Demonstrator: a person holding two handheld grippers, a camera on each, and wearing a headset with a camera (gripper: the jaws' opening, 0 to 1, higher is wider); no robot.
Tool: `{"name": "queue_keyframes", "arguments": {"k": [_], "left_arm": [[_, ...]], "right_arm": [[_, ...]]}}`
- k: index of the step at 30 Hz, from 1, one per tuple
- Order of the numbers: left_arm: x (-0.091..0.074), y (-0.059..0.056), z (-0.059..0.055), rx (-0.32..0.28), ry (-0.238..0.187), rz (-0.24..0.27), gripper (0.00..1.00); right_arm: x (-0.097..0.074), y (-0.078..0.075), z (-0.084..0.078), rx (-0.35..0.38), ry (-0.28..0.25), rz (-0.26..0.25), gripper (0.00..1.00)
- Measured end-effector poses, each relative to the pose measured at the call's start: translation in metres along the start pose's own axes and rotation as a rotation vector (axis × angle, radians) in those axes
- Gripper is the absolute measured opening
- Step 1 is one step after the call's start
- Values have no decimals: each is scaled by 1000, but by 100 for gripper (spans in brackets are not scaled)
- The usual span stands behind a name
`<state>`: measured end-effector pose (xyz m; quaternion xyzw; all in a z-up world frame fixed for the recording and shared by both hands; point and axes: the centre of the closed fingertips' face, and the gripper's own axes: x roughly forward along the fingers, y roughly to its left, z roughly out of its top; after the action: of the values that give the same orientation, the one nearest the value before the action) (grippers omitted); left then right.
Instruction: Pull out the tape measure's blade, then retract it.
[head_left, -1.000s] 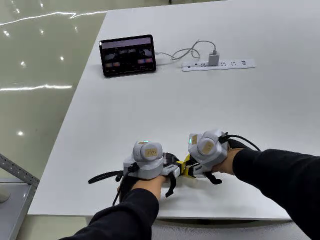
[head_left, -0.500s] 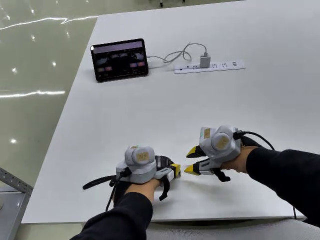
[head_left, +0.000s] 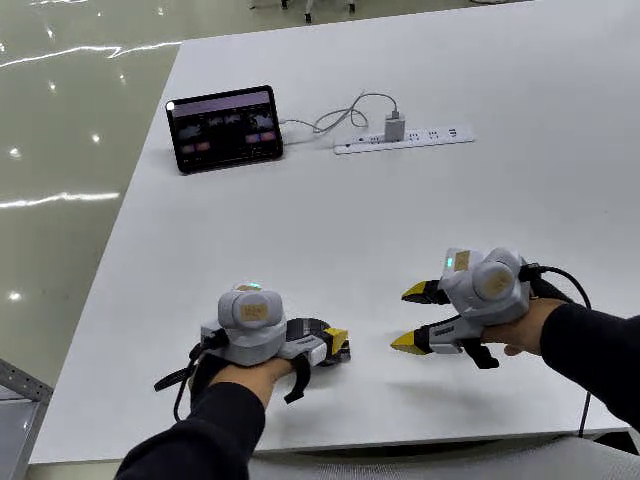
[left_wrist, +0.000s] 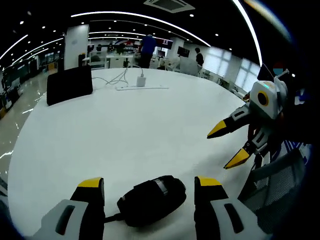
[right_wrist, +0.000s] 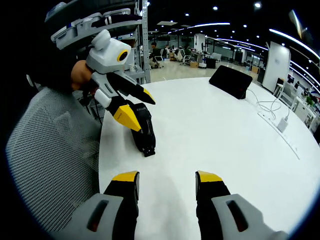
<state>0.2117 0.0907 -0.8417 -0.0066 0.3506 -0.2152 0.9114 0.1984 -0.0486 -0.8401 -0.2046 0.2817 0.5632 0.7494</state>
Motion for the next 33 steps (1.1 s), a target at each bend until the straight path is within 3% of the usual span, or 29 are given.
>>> {"name": "queue_keyframes", "arguments": {"k": [3, 4, 6, 9, 10, 13, 15, 17, 20, 27, 30, 33], "left_arm": [[-4, 2, 2, 114, -10, -55, 79], [-7, 1, 3, 132, -31, -85, 82], [-12, 11, -5, 111, -4, -84, 89], [-18, 25, -5, 106, -18, -84, 100], [-20, 29, -6, 101, -13, -83, 100], [-27, 37, 1, 87, -57, -98, 100], [-31, 38, 2, 126, -67, -112, 100], [-36, 31, 1, 178, -83, -162, 100], [-41, 42, -15, 194, 8, -126, 100], [-50, 43, -22, 216, 5, -148, 100], [-55, 40, -21, 187, -9, -165, 100], [-57, 44, -22, 171, -19, -146, 100]], "right_arm": [[-9, -1, -6, 18, -3, -14, 43], [-12, -2, -8, 21, -5, -19, 43], [-18, -2, -13, 18, -1, -28, 43], [-25, -2, -19, 20, -1, -40, 45], [-27, -2, -20, 20, 0, -44, 45], [-34, -2, -26, 20, 2, -58, 46], [-38, -4, -28, 19, 2, -70, 48], [-44, -5, -28, 32, -13, -82, 49], [-52, -6, -33, 39, -18, -94, 52], [-70, -10, -49, 73, -22, -121, 63], [-79, -13, -57, 104, -26, -148, 69], [-91, -15, -68, 119, -27, -169, 71]]}}
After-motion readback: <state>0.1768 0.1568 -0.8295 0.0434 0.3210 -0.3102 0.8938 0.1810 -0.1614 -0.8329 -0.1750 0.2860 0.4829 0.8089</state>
